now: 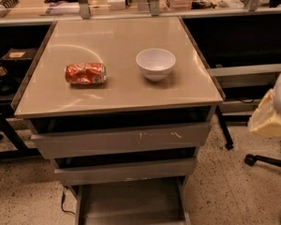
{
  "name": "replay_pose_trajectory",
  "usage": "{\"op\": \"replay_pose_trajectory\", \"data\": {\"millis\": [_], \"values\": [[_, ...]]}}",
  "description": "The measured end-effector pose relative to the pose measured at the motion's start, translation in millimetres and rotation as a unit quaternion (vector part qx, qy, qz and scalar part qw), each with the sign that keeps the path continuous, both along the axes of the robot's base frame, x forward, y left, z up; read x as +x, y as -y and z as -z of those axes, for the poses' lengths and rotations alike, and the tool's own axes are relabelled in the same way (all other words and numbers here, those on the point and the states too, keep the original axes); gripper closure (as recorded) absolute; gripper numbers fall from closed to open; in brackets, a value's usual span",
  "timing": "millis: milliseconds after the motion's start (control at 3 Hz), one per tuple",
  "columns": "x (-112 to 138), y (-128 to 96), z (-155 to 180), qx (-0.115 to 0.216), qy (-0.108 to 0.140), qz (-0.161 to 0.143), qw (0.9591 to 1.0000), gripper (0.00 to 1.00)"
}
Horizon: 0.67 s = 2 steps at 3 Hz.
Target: Close bottom drawer
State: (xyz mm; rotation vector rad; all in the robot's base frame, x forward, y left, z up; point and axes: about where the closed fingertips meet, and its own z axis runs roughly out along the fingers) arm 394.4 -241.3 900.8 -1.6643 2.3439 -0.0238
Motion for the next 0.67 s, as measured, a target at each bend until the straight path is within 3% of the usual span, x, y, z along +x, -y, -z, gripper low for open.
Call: {"op": "replay_pose_trajectory", "data": {"millis": [333, 667], "values": [[-29.1, 12.7, 65.9, 0.017, -0.045, 0.02, 0.9986, 1.0], [-29.1, 12.7, 65.9, 0.017, -0.045, 0.02, 0.9986, 1.0]]}}
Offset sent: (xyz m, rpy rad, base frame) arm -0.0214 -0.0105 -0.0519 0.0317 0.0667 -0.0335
